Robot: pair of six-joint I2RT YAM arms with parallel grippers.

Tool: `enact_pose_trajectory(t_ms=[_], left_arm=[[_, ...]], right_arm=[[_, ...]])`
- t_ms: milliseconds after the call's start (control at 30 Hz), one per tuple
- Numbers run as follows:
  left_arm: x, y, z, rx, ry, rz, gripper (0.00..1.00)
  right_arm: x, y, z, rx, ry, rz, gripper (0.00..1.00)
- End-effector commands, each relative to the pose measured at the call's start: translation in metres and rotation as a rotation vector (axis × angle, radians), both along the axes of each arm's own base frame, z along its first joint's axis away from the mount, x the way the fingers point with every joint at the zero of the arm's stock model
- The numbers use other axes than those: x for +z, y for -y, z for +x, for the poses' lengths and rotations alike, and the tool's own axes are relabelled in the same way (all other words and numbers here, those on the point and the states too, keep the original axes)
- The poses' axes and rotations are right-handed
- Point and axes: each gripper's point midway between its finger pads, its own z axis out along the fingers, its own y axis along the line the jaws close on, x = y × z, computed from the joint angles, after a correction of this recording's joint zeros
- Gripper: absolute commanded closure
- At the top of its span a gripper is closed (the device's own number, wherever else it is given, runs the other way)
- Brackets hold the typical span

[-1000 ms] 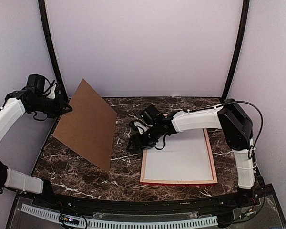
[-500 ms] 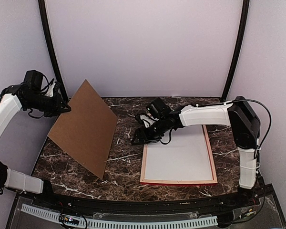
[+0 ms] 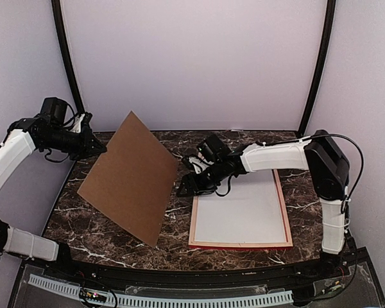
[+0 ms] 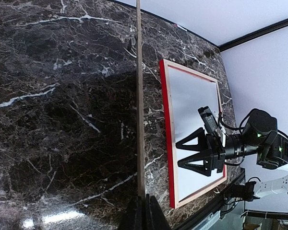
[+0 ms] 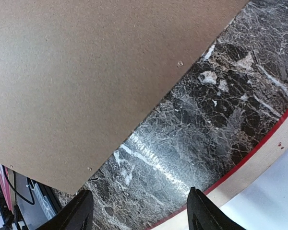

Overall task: Put the photo into the frame
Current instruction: Pass from the left arm to the right

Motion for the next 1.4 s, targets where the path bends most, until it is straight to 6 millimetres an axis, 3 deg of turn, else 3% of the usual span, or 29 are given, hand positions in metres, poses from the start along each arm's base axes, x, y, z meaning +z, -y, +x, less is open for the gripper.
enact_pose_trajectory(t_ms=[0,267,467,767,933,1200,1367], left_arm=[[0.007,0.022,0.0,-0.049,0.038,-0.059,0.93],[0.011,0.054,0.0,-0.12,0.041,-0.14,0.89],[0.013,0.081,-0.005,-0.184,0.039,-0.191,0.86],[0.038,0.128,-0.018,-0.3,0.089,-0.284,0.73],[0.045,0.15,-0.025,-0.349,0.104,-0.289,0.66],[0.053,0.189,-0.034,-0.44,0.13,-0.298,0.54],[0.064,0.215,-0.038,-0.496,0.149,-0.316,0.51]], right_arm=[[-0.005,-0.021,0.0,0.008,-0.018,0.048,0.32],[-0.025,-0.032,0.005,-0.007,-0.05,0.044,0.33],[-0.023,-0.033,0.003,0.003,-0.058,0.065,0.33],[-0.007,-0.021,0.006,0.001,-0.08,0.139,0.33],[0.018,0.0,0.016,-0.033,-0.045,0.163,0.33],[0.086,0.059,0.046,-0.172,0.068,0.199,0.3],[0.123,0.077,0.054,-0.209,0.121,0.217,0.27]])
